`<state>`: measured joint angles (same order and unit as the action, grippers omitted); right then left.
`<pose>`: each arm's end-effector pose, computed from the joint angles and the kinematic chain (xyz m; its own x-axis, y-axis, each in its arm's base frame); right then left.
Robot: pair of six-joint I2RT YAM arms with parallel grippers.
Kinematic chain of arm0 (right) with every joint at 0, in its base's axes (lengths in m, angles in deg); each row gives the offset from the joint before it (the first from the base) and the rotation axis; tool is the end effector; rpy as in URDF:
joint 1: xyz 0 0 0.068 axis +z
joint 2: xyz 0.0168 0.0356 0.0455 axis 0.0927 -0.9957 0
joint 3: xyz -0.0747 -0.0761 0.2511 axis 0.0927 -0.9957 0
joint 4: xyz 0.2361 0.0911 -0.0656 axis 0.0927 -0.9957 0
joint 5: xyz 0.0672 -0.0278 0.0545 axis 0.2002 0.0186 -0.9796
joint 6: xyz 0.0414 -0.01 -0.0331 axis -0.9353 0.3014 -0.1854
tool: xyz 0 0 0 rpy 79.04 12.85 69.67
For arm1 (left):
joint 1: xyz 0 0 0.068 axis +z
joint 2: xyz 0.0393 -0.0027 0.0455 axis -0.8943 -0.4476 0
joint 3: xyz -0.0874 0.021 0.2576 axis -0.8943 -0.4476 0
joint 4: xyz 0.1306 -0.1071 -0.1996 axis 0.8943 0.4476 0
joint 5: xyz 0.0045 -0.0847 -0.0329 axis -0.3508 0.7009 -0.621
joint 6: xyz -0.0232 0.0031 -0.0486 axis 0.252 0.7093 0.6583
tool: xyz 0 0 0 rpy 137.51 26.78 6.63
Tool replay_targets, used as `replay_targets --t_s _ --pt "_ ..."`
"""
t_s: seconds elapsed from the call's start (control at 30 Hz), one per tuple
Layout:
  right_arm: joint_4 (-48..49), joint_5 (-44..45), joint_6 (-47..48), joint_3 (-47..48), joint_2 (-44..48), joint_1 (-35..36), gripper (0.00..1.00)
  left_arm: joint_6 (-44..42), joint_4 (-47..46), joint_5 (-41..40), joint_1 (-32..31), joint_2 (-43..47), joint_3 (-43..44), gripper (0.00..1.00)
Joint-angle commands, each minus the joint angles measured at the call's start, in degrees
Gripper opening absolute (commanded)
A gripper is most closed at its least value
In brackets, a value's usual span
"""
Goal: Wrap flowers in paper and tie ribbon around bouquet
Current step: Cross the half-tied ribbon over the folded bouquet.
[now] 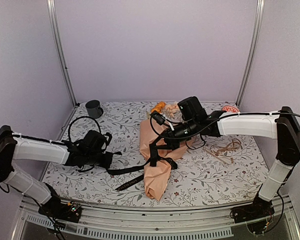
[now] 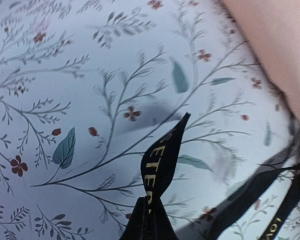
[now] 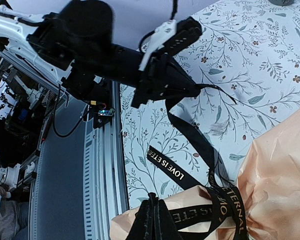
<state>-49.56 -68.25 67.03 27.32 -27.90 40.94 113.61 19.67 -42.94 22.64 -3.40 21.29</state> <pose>0.2484 0.2962 0.2437 -0.5121 -0.4406 -0.7373 -0.8481 0.1233 0.5153 0.1940 -0.1589 0.1439 -0.7935 0.1152 -0.5976 0.2411 0.9611 -0.1349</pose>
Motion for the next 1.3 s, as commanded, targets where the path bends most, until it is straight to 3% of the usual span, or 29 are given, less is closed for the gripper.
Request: replay_targets --t_s 0.0,0.13,0.27,0.6,0.9,1.13,1.27 --pt "0.4 0.96 -1.42 1.34 -1.84 -1.2 0.0 -11.68 -4.44 -2.34 -11.2 10.01 5.89 0.0" --pt "0.54 1.55 -3.19 2.44 -3.04 -3.28 0.0 -26.12 -13.27 8.41 -21.41 15.27 7.92 0.0" --pt "1.94 0.13 -7.1 3.36 -4.06 -6.35 0.0 -34.25 -19.9 22.91 -26.21 14.71 10.14 0.0" --pt "-1.26 -0.05 -6.42 9.55 -6.07 -8.29 0.0 -43.38 -20.6 41.17 -32.28 -11.26 34.25 0.0" --pt "-5.73 -0.59 -1.89 11.97 -6.2 -8.3 0.0 -44.41 -22.14 42.78 -34.11 -28.62 54.22 0.0" --pt "-8.71 -0.62 1.25 13.76 -6.36 -8.27 0.0 -48.09 -21.0 43.34 -35.64 -35.38 57.63 0.0" --pt "-10.63 -0.62 2.88 14.71 -6.45 -8.26 0.0 -51.82 -14.54 43.95 -36.39 -40.24 59.76 0.0"
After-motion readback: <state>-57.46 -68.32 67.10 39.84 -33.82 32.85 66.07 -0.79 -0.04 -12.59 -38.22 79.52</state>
